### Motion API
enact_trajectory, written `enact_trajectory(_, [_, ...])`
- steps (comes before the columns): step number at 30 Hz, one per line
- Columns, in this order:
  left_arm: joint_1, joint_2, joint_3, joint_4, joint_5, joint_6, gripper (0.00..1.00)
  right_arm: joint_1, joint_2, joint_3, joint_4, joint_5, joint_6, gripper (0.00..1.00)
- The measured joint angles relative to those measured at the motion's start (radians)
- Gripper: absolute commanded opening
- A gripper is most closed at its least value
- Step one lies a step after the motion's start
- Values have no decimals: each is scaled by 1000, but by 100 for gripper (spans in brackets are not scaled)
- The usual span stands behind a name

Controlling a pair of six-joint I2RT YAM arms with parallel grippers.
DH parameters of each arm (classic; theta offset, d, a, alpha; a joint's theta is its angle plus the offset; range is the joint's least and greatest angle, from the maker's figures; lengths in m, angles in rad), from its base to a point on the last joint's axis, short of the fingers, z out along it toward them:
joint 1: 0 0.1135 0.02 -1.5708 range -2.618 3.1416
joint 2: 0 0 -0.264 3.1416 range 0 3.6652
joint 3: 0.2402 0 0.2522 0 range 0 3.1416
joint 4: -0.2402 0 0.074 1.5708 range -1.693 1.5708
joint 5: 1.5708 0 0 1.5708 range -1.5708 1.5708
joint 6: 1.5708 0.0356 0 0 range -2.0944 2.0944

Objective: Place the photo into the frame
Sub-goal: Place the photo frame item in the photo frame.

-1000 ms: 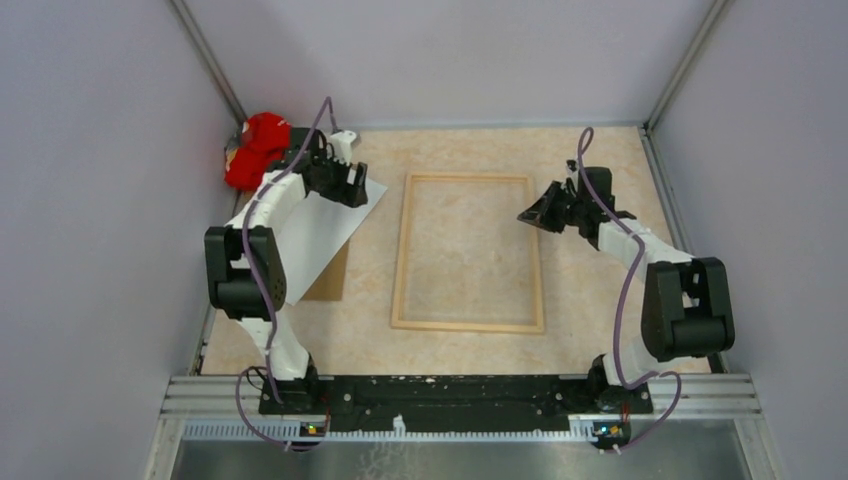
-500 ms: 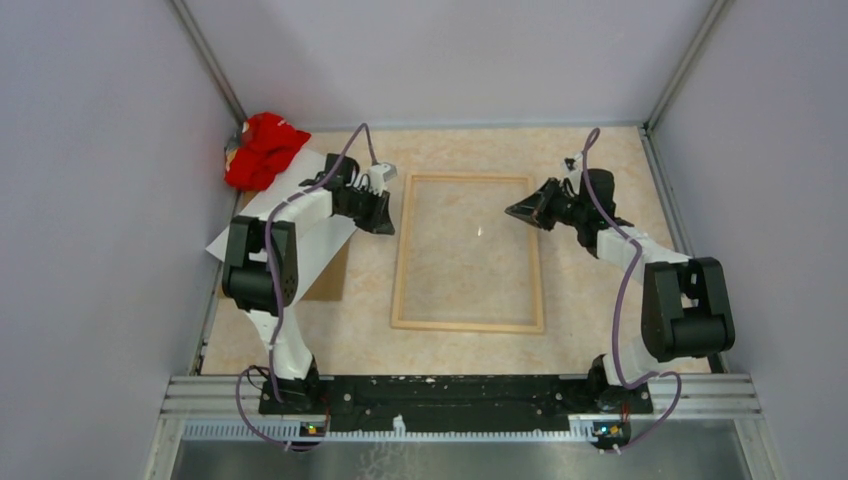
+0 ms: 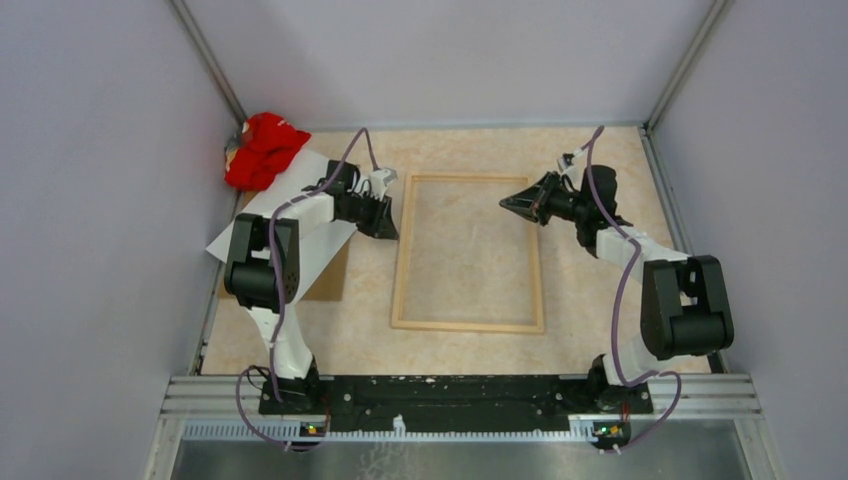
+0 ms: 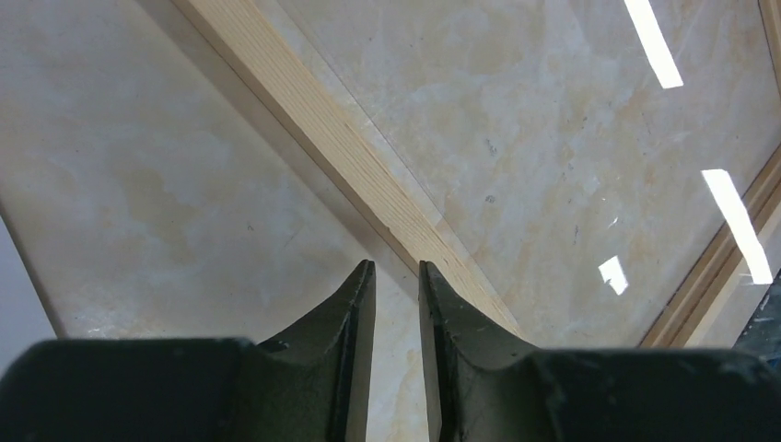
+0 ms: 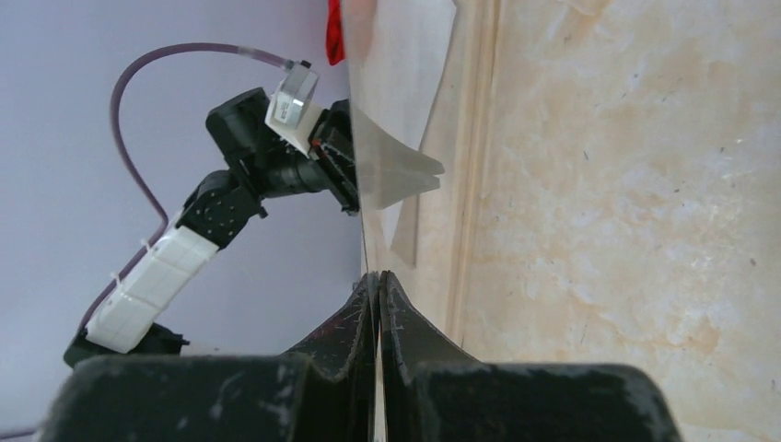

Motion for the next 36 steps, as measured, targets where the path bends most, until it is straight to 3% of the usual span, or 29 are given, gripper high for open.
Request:
enact_trajectory(6, [0,0,-26,32,8,-21,27,0,0,0,63,-35,83,0])
enact_trajectory(13, [0,0,-45,41,29,-30,35,22,0,0,106,-43,134,0])
enact_trajectory(24, [0,0,-52,48,33,-39,17,37,0,0,209,-39,241,0])
enact_trajectory(36, [0,19,-54,55,34,-40,22,98,10,3,317,-32,333,0])
